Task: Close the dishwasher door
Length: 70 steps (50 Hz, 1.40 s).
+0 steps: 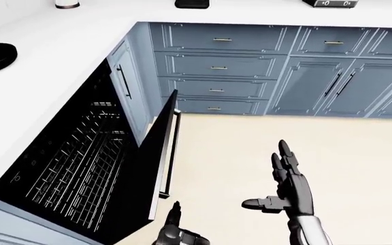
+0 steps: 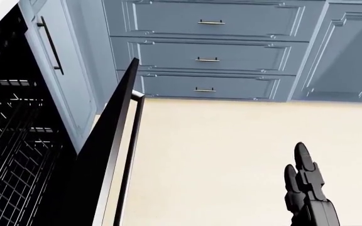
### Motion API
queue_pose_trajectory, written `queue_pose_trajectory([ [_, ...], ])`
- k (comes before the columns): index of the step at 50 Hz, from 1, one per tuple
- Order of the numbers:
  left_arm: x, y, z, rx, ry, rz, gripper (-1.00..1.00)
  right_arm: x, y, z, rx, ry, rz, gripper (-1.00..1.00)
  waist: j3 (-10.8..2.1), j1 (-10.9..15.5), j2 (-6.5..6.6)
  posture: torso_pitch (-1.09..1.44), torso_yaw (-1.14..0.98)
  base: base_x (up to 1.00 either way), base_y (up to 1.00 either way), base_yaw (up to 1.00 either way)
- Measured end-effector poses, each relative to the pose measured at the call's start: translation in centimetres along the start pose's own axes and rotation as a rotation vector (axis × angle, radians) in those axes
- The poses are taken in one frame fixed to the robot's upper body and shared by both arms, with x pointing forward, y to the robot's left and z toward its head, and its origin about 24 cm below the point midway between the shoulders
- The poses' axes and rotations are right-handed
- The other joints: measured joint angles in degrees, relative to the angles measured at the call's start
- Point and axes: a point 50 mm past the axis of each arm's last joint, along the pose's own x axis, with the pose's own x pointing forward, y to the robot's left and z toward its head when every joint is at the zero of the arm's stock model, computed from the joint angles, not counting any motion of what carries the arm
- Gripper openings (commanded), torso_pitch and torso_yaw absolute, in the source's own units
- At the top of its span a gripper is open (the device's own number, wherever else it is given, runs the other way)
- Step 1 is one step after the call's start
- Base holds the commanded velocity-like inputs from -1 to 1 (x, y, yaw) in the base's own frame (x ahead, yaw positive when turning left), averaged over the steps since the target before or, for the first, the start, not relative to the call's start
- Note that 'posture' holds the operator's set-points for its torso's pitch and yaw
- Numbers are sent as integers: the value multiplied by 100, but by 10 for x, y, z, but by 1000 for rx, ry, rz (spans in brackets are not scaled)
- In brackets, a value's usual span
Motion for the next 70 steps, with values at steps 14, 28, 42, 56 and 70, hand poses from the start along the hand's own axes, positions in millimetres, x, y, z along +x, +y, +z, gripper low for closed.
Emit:
queue_pose_trajectory([
  [14,2,20,-3,-21,40,58,100,2,2,2,1,-7,5,100,-19,-2,16,0,0,0,0,0],
  [28,3,32,-2,-80,63,107,100,1,0,1,3,-4,2,100,-5,-22,20,0,0,0,0,0],
  [42,3,44,-3,-187,84,211,100,0,-1,-1,6,-5,-1,100,28,-69,-42,0,0,0,0,0],
  [56,1,50,-6,-254,94,349,100,0,-1,-1,7,-7,-3,100,64,-85,-83,0,0,0,0,0],
  [70,0,55,-7,-272,102,408,100,1,0,3,5,-11,1,100,92,-72,-96,0,0,0,0,0],
])
